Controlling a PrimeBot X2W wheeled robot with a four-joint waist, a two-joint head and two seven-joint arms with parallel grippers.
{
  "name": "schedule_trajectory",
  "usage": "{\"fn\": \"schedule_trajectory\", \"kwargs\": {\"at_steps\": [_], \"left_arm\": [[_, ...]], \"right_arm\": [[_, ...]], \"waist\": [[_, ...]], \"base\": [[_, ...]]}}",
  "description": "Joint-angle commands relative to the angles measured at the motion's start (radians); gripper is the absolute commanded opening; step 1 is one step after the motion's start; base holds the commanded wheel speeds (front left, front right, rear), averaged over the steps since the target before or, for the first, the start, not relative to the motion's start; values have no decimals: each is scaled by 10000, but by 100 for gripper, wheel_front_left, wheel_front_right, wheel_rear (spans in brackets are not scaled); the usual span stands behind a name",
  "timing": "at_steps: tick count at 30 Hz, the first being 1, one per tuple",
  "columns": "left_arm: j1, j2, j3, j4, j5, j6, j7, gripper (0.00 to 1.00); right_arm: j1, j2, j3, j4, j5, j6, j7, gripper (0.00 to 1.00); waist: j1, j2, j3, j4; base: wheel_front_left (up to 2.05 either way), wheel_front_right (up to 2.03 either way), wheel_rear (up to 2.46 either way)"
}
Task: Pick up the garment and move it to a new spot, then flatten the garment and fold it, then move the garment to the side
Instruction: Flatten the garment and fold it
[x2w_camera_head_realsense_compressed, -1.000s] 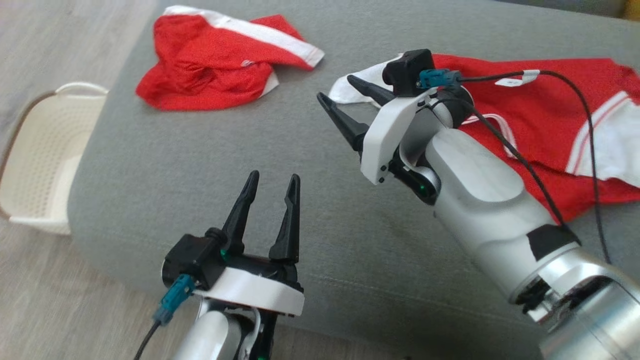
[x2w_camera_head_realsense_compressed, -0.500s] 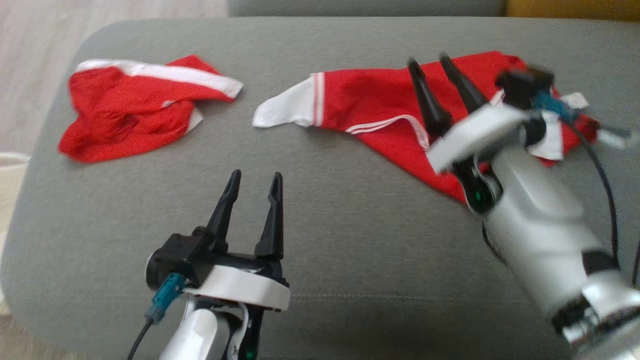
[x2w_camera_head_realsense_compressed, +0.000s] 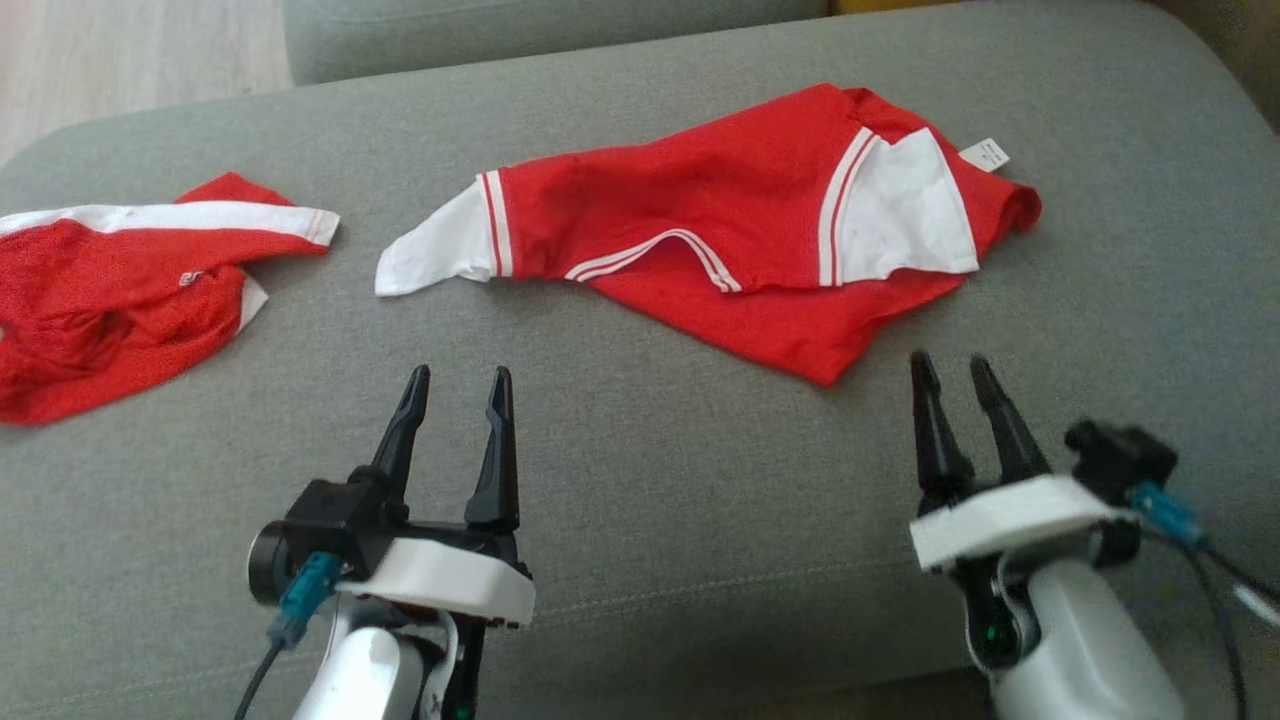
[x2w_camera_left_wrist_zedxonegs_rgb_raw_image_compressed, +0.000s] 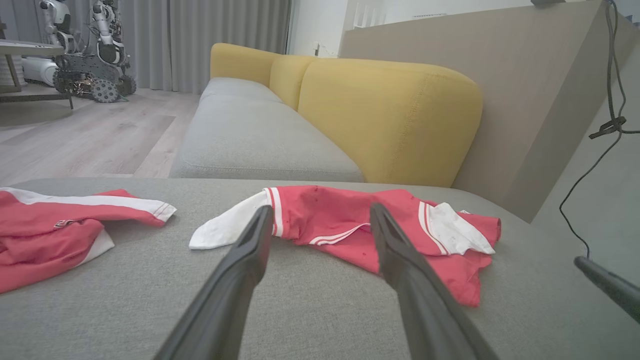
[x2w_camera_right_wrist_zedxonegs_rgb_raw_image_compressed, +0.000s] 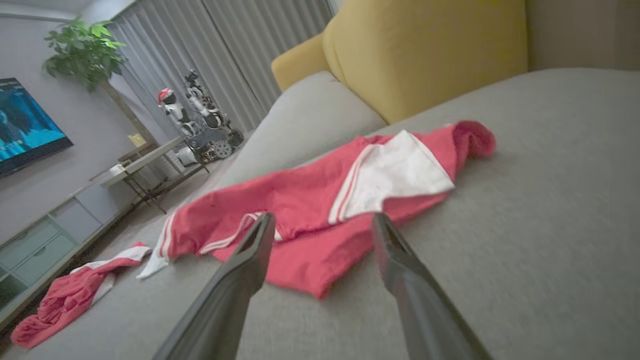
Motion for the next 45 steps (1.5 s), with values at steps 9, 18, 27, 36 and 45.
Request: {"fn": "schedule_trajectory", "kwargs": {"at_steps": [9,18,27,36,45], "left_arm": [[-505,12,120,-213,69,-195,-78,100],[-673,12,-79,-110,128,-228,-78,100],[-866,12,-200,-153,115,-196,-78,100],[-960,12,-204,-194,141,-208,-78,100],[-691,12,-75,-120,28,-147,-78,100]], "right_arm": [[213,484,-861,-519,-29,73,833,100],[-480,488,-575,611,704,73,916,100],[-1524,489,-264,2434,1072,73,638,100],[-2439,489,124,3864,1370,73,144,0],[-2458,476,275,4098,405,73,-84,0]], "waist": [[0,-1,411,313],[0,-1,888,1009],[0,-1,1244,1477],[0,-1,1476,1648],[0,-1,815,1214]], "base": [[0,0,0],[0,0,0],[0,0,0],[0,0,0],[0,0,0]]}}
